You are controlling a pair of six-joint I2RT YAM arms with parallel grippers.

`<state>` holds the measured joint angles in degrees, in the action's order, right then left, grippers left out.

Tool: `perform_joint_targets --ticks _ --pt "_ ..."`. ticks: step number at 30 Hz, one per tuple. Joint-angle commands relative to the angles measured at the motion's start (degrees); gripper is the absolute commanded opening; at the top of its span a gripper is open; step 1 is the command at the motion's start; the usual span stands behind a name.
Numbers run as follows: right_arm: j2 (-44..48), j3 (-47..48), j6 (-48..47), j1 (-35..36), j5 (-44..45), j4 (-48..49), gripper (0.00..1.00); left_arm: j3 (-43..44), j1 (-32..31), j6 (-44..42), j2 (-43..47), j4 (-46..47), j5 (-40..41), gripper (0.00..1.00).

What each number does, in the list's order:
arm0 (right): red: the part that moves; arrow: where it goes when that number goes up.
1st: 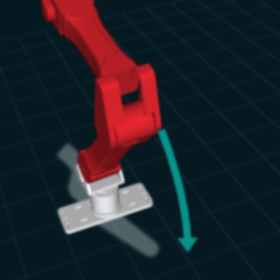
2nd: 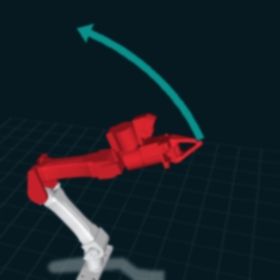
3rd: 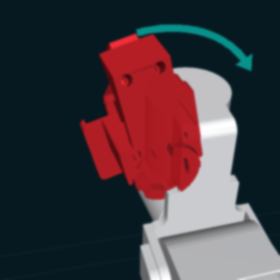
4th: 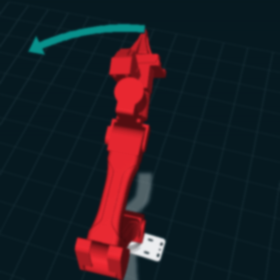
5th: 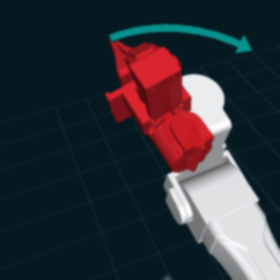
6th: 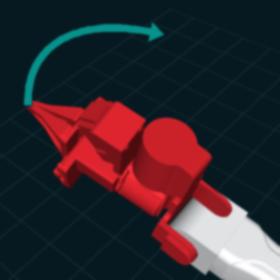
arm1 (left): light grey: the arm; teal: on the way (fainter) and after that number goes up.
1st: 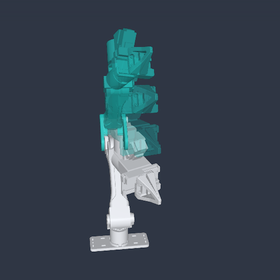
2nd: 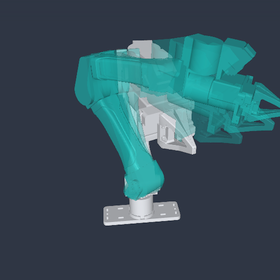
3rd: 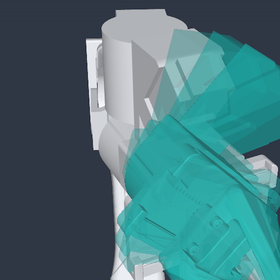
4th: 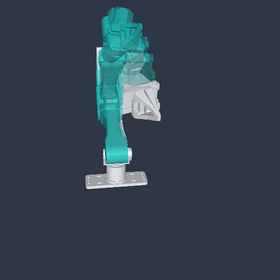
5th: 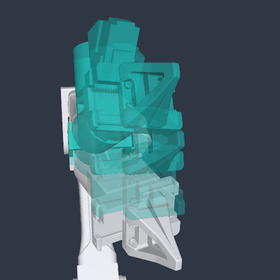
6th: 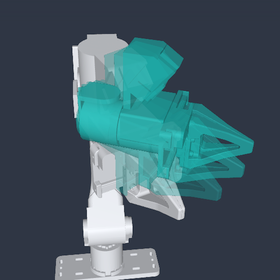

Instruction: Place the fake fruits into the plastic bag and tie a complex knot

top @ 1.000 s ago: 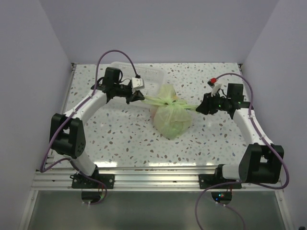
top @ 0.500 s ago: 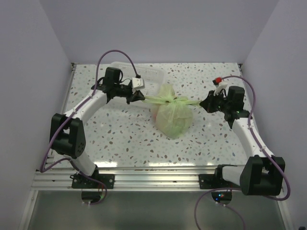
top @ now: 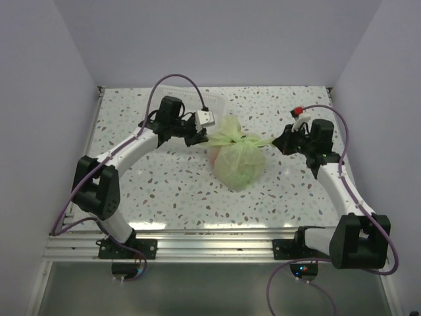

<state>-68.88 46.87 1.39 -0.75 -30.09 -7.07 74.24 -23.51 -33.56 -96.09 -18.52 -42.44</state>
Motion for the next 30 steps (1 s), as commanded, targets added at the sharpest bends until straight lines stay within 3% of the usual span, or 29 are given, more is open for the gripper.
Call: perform_joint_targets --ticks 1,3,6,12,19,30 --pt "1.9 -0.8 -0.2 0.3 0.6 3.6 0.00 -1.5 -3.0 2.0 1.7 6.5 13.3 0.22" --pt "2.7 -1.8 -0.2 0.3 5.1 5.0 0.00 -2.7 -3.9 1.4 1.8 8.9 21.5 0.13" --pt "3.9 -4.0 0.2 0.3 11.1 10.0 0.00 -4.0 -4.2 0.6 2.1 11.3 25.4 0.01" --pt "4.1 -7.5 3.3 1.8 18.1 18.7 0.00 -5.2 -4.2 0.1 3.5 9.8 21.6 0.00" --pt "4.5 -6.7 -3.0 -0.7 30.0 16.9 0.00 -6.6 -4.0 1.4 4.4 11.0 28.5 0.00" --pt "6.5 -5.6 -7.5 -11.5 30.5 11.8 0.00 -9.2 -0.5 -0.1 6.9 12.3 32.1 0.00"
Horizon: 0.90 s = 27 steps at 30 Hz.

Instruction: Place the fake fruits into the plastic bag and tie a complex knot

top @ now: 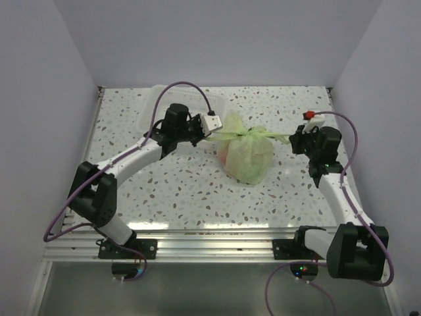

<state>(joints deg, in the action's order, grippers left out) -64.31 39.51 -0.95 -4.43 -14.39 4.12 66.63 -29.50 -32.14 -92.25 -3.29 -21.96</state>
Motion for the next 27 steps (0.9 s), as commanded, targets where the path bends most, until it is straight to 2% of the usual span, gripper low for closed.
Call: perform_joint_targets --ticks 1,12,19,21,24,25,27 --pt "1.8 2.0 -5.5 -9.7 14.7 0.7 0.00 -1.7 5.8 -1.9 3.3 -3.0 11.8 0.00" --pt "-1.5 4.5 -10.2 -21.9 9.9 1.2 0.00 -2.6 7.0 -4.0 2.3 -2.8 12.7 0.00" --pt "-4.2 5.8 -12.6 -25.3 6.9 1.1 0.00 -1.5 7.3 -4.1 -0.3 -3.4 10.7 0.00" --pt "-4.4 7.7 -12.1 -25.3 2.7 -2.4 0.00 2.3 6.2 -2.9 -2.2 -5.3 6.8 0.00" --pt "-3.6 13.6 -9.3 -25.2 -4.5 -7.2 0.00 13.1 2.9 0.7 -5.3 -9.4 3.1 0.00" --pt "-3.5 17.8 -8.4 -25.2 -5.4 -8.3 0.00 20.4 2.0 3.2 -6.2 -11.6 1.5 0.00" --pt "-2.5 21.7 -7.1 -25.2 -7.7 -11.1 0.00 27.6 0.2 5.5 -9.1 -13.9 -1.9 0.00"
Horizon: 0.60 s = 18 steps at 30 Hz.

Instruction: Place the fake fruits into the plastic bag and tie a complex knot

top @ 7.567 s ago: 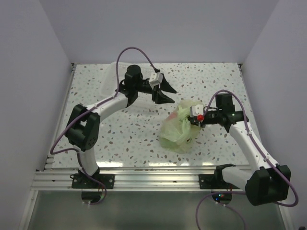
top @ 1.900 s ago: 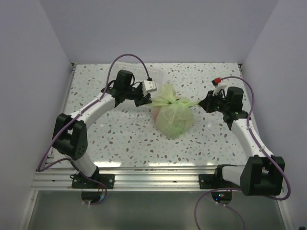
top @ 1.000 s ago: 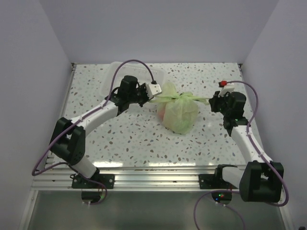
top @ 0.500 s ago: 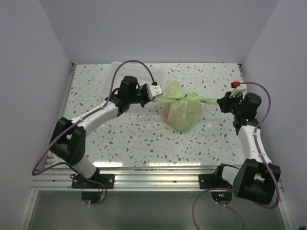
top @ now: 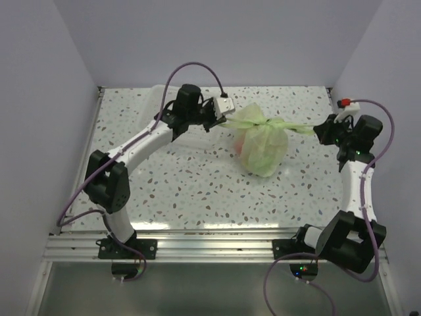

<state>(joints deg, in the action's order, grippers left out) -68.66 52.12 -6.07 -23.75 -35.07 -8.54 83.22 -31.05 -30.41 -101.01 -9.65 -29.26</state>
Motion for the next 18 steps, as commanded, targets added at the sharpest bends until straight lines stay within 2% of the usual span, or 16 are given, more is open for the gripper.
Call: perform_joint_targets --ticks 1,4,11,15,18 --pt "2.1 11.9 -1.3 -5.9 13.0 1.5 0.00 16.8 1.4 6.7 -1.2 -8.7 5.0 0.00" --pt "0.7 16.7 -1.0 -5.9 11.3 0.8 0.00 23.8 0.8 9.8 -5.3 -10.1 3.5 0.00" --pt "-8.8 16.4 -4.6 -1.3 11.2 1.5 0.00 23.6 0.8 12.0 -13.1 -4.6 5.2 0.00" --pt "-13.7 15.3 -6.8 4.5 13.5 2.3 0.00 23.7 0.8 12.8 -18.4 -1.5 4.2 0.07" --pt "-17.4 14.4 -6.8 6.8 14.9 4.6 0.00 24.6 0.9 14.0 -22.3 0.0 3.8 0.08"
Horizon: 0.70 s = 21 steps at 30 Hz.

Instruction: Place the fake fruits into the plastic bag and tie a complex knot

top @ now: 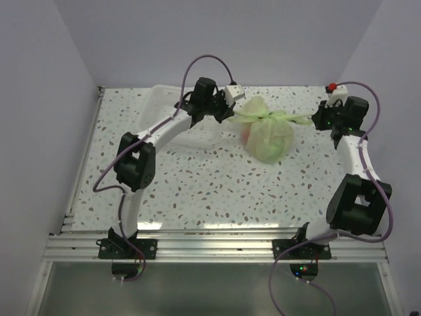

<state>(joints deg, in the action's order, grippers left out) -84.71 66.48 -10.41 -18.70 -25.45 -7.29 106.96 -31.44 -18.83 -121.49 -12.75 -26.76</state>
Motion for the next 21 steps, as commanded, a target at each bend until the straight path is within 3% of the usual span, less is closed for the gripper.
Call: perform_joint_targets --ticks 1,5,6,8,11,12,14,15,16,21 --pt "-2.3 1.3 -2.8 2.3 5.4 2.6 0.00 2.5 1.3 2.5 -2.9 2.5 1.4 0.09" --pt "-5.6 4.9 -4.2 3.9 3.6 -2.7 0.00 6.9 1.2 3.2 -6.9 -0.7 1.0 0.22" --pt "-5.7 5.7 -4.2 4.1 2.5 -3.7 0.03 7.1 1.4 3.4 -6.7 -0.9 1.0 0.30" --pt "-5.0 8.5 -3.9 4.2 1.2 -7.0 0.19 6.9 1.5 4.0 -4.6 -0.8 1.2 0.46" --pt "-2.2 12.2 -3.9 4.2 0.1 -10.7 0.46 6.9 1.7 4.7 -1.4 -1.3 1.6 0.83" --pt "-1.6 14.0 -4.0 4.2 0.1 -11.9 0.60 7.0 2.2 5.4 0.9 -2.0 2.1 1.00" --pt "0.4 15.9 -5.2 4.2 -1.1 -15.7 0.69 7.0 2.8 6.3 3.4 -3.2 1.9 1.00" --pt "0.9 16.7 -5.9 4.1 -1.4 -17.1 0.80 7.0 3.6 6.6 5.6 -4.0 0.9 1.00" --pt "2.1 18.3 -6.5 4.1 -2.2 -19.8 0.98 6.8 3.9 7.7 6.8 -5.9 0.5 1.00" --pt "5.8 22.7 -9.7 4.1 -6.6 -28.6 0.98 2.0 5.9 13.7 15.9 -12.4 3.0 1.00"
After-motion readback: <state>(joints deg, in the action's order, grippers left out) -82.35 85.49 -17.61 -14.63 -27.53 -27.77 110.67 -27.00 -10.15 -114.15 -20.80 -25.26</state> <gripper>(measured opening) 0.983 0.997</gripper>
